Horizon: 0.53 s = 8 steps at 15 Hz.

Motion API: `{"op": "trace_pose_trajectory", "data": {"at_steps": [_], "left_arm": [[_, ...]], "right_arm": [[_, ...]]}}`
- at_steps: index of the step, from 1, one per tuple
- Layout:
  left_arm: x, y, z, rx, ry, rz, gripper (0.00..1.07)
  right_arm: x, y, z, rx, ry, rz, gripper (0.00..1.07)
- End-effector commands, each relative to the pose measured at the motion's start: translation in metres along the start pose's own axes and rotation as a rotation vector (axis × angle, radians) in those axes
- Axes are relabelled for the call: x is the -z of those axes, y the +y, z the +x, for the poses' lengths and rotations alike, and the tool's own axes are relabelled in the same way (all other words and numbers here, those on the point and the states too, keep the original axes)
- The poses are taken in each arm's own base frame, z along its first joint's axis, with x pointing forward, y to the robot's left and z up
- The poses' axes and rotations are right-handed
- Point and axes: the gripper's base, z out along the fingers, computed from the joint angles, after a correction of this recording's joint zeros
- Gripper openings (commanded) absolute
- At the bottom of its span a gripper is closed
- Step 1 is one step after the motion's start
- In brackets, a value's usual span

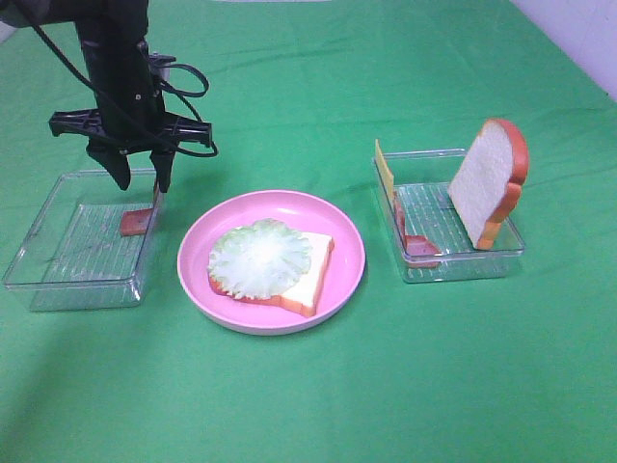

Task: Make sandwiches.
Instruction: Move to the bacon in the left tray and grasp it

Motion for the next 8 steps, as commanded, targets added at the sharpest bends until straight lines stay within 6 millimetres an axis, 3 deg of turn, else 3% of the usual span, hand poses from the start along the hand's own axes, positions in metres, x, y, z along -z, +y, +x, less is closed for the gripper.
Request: {"op": "trace_pose_trajectory", "data": {"at_steps": [1,3,6,8], "left_arm": [[-0.0017,0.0014,0.0019,0.017,0.026,-0.008,0.35],[-0.0017,0.0013,0.0017,0.017,0.024,-0.007,0.28],[-0.0017,0.0011,0.0007,0.016,0.012,-0.005,0.06],[-0.0017,0.0010,0.0002,0.016,0.008,-0.003,0.00]], "right_arm": [[0.0006,0.0000,0.0008,0.017,-0.020,0.006,0.69],[0.0006,0.0000,0.0008,0.017,-0.020,0.006,0.69],[0.0006,0.0000,0.0008,0.017,-0.020,0.006,0.69],[0.0006,0.0000,0.0008,0.017,-0.020,0.006,0.69]]}}
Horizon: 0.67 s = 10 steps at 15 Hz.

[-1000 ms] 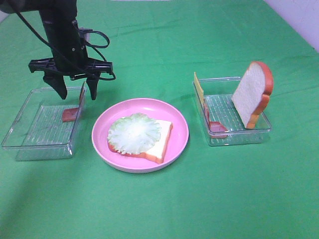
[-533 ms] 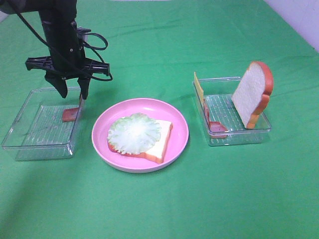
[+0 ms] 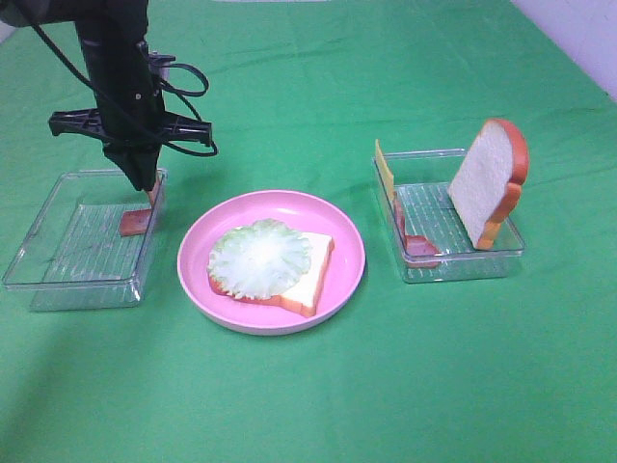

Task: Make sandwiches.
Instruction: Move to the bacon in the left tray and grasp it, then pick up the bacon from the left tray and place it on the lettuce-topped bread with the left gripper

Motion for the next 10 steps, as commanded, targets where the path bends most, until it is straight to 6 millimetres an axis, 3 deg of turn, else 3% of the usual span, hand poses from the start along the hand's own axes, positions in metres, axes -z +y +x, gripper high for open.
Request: {"op": "trace_pose_trajectory", "data": {"at_steps": [1,8,10], "left_arm": [[0.001,0.001,0.001,0.007,0.010,-0.003,0.00],[0.042,0.004,0.006,-0.011,-0.024,0.035,0.00],[0.070,0.000,0.012,-0.044,-0.045,0.118,0.00]], "right_arm": [[0.001,0.000,0.001,0.017,-0.020,0.006,0.69],[0.001,0.000,0.001,0.017,-0.020,0.006,0.69],[0.001,0.000,0.001,0.017,-0.020,0.006,0.69]]}}
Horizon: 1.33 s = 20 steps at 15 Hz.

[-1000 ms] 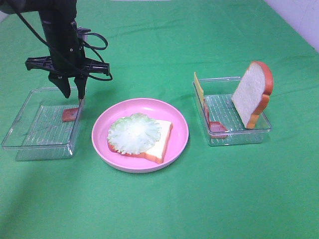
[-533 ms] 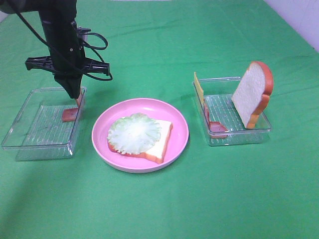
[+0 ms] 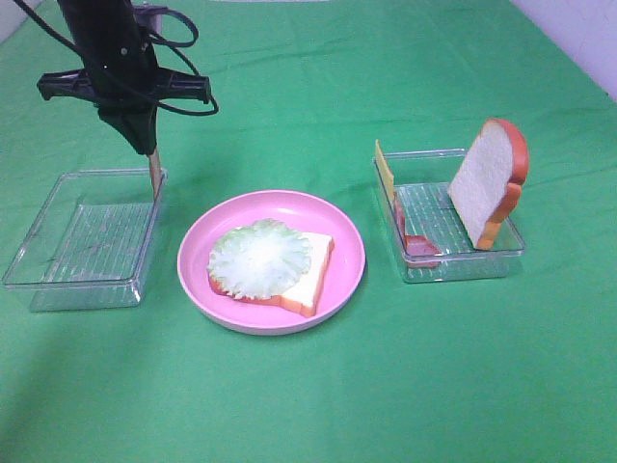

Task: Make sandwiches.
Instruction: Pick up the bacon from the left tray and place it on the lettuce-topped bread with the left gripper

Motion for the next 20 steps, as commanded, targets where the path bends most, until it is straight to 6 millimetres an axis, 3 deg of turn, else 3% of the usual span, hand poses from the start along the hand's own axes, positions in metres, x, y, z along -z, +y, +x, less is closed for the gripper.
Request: {"op": "trace_pose_trajectory", "data": {"at_steps": [1,5,7,8,9,13,15,20], "left_arm": [[0.024,-0.005,0.008,-0.024,0.040,0.079,0.00],[0.046,-0.030,0.017,-0.088,0.052,0.309,0.00],[0.045,-0.049,0.024,-0.141,0.072,0.371,0.00],[0.041,-0.076,0.036,-0.213,0.096,0.389,0.00],[0.038,-0.091,0.044,-0.247,0.111,0.392,0.00],[0.024,-0.124,0.064,-0.324,0.162,0.386,0.00],[0.012,-0.134,0.070,-0.355,0.186,0.361,0.00],[-0.018,-0.121,0.066,-0.354,0.194,0.178,0.00]], "right_arm": [[0.001,0.000,0.001,0.017,-0.020,0.006,0.69],[0.001,0.000,0.001,0.017,-0.020,0.006,0.69],[0.001,0.000,0.001,0.017,-0.020,0.006,0.69],[0.001,0.000,0.001,0.017,-0.020,0.006,0.69],[0.001,0.000,0.001,0.017,-0.020,0.006,0.69],[0.001,0.000,0.001,0.017,-0.020,0.006,0.69],[0.001,0.000,0.001,0.017,-0.020,0.006,0.69],[0.001,0.000,0.001,0.016,-0.020,0.005,0.69]]}}
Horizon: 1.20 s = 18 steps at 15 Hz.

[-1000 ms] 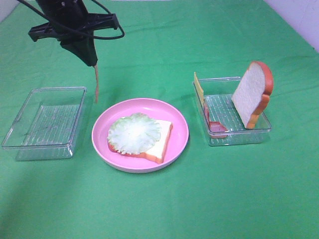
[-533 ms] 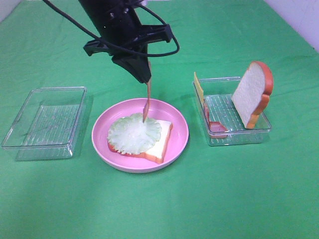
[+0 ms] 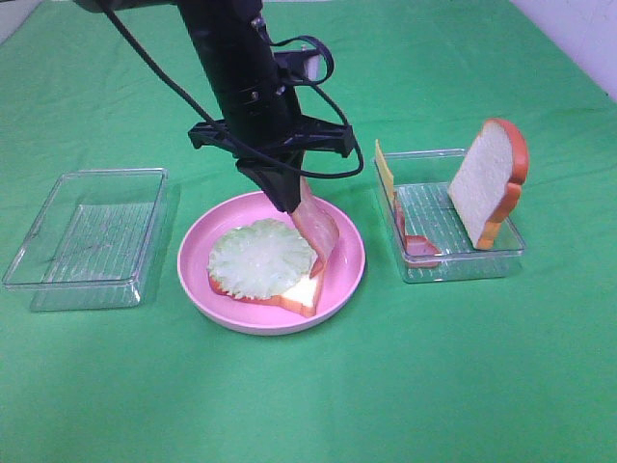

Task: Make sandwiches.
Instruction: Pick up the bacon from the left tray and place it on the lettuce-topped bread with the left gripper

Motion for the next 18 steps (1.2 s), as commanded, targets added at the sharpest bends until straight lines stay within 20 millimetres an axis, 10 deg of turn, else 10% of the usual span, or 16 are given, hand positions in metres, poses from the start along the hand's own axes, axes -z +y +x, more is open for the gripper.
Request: {"op": "trace_pose_trajectory", "data": {"at_steps": [1,10,13,15,18], "left_arm": [[-0.003,0.009,0.006,0.036,0.065,-0.106,0.00],[-0.002,0.017,0.005,0.100,0.042,-0.201,0.09],[-0.002,0.016,0.005,0.103,0.045,-0.189,0.31],[-0.002,0.016,0.005,0.104,0.045,-0.184,0.64],[0.016,0.014,0.006,0.090,0.007,-0.182,0.73]], "right_arm": [[0.001,0.000,0.001,0.016,-0.020,0.005,0.69],[0.001,0.000,0.001,0.016,-0.020,0.005,0.69],[0.001,0.000,0.001,0.016,-0.020,0.005,0.69],[0.001,0.000,0.001,0.016,-0.020,0.005,0.69],[0.001,0.000,0.001,0.016,-0.020,0.005,0.69]]}}
